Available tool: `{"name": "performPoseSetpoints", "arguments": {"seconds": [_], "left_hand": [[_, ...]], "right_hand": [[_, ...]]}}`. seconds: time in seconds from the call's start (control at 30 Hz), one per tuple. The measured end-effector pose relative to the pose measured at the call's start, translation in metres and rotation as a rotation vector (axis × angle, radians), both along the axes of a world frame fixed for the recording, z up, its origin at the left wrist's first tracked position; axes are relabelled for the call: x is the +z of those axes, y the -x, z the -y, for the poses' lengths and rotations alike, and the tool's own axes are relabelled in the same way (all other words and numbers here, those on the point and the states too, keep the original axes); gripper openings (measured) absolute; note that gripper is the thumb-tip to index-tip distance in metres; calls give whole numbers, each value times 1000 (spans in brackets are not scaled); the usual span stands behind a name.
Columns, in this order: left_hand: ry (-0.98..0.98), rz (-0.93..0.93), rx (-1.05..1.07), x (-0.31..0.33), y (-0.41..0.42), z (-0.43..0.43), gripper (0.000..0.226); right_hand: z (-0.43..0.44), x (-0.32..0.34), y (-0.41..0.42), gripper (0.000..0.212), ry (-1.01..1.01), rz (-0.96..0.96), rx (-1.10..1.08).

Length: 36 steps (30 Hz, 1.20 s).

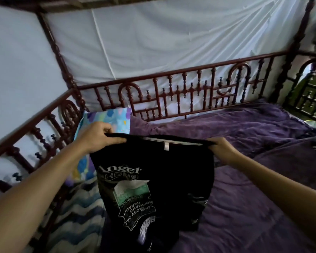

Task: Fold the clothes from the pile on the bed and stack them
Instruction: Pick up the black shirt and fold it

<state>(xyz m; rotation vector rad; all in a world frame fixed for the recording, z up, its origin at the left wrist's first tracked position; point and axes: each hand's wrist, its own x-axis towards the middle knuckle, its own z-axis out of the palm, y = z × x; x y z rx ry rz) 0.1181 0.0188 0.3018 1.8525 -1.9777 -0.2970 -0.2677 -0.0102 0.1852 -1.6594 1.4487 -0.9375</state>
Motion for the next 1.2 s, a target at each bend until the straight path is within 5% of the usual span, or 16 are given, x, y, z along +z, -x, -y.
{"name": "performPoseSetpoints", "arguments": {"seconds": [0.13, 0.2, 0.33, 0.5, 0.63, 0.8, 1.0, 1.2], "left_hand": [[-293, -164, -136, -3, -12, 11, 65], [-372, -205, -208, 0, -16, 23, 48], [-321, 33, -254, -5, -1, 58, 24], [25, 84, -78, -48, 51, 120, 4], [-79, -231, -29, -91, 136, 157, 18], [-134, -403, -103, -109, 296, 189, 20], [-182, -148, -478, -126, 488, 221, 31], [-242, -61, -465, -213, 679, 262, 16]], "right_hand": [[-32, 27, 16, 17, -32, 121, 170], [-55, 41, 24, 35, 10, 113, 272], [-94, 53, 36, 16, 62, -21, 367], [-112, 44, 67, 22, 134, 94, 120], [-114, 15, 124, 28, 74, 131, -196], [-131, -63, 225, 27, 38, 20, -535], [-134, -169, 371, 27, -73, 53, -801], [-92, -272, 525, 30, -337, 34, -956]]}}
